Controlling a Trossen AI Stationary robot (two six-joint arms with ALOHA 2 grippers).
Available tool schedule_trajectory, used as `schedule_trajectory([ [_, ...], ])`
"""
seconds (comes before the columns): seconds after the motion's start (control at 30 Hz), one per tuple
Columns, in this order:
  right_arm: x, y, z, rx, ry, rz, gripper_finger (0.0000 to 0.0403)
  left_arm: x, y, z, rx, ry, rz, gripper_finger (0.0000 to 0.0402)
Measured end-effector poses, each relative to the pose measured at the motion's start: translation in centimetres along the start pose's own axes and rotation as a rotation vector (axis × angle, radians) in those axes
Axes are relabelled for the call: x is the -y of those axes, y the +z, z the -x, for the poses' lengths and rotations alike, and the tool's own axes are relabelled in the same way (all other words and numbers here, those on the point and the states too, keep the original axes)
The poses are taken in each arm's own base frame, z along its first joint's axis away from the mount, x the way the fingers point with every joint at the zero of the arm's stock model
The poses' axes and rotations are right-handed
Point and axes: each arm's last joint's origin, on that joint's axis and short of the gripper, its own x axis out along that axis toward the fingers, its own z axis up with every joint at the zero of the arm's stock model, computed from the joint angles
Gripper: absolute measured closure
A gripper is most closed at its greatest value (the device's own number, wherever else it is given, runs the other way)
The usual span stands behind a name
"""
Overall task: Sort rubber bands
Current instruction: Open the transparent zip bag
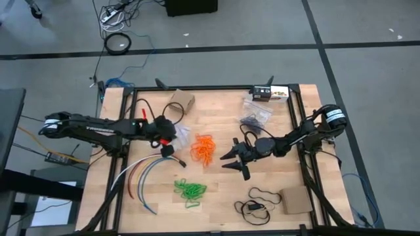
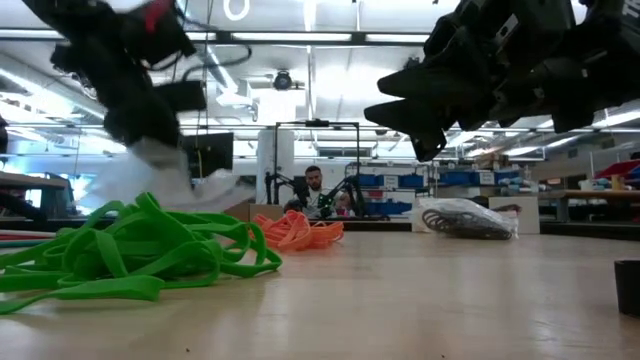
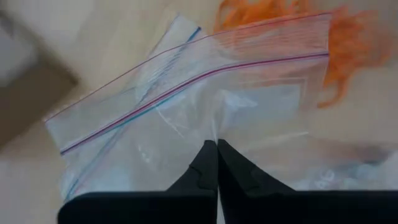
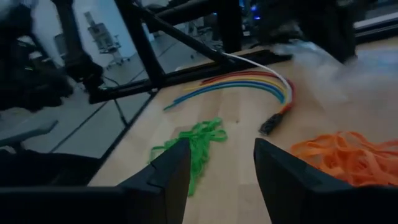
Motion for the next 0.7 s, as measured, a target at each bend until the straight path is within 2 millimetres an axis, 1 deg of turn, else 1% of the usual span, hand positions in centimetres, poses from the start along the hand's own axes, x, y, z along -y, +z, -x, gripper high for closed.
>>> schedule_trajectory([
  [0.03, 0.2, 0.0, 0.0, 0.001, -0.014, -0.001, 0.0238, 0.1, 0.2, 0.3, 0.011, -0.006, -0.018, 0.0398],
  [0.1, 0.6, 0.2, 0.0, 0.011, -0.036, -0.002, 0.0239, 0.1, -0.1, 0.3, -0.016, -0.004, -0.037, 0.0397],
  [0.27, 1.7, 0.5, 0.1, 0.018, -0.072, -0.005, 0.0239, -0.1, -1.7, -0.4, -0.120, 0.003, -0.040, 0.0390],
  [0.5, 1.8, 0.5, 0.1, 0.017, -0.068, 0.003, 0.0241, -0.1, -3.6, -1.1, -0.178, -0.050, 0.023, 0.0374],
  [0.7, 1.8, 0.5, 0.1, 0.016, -0.067, 0.000, 0.0243, 0.1, -3.4, -1.3, -0.131, -0.079, 0.044, 0.0372],
])
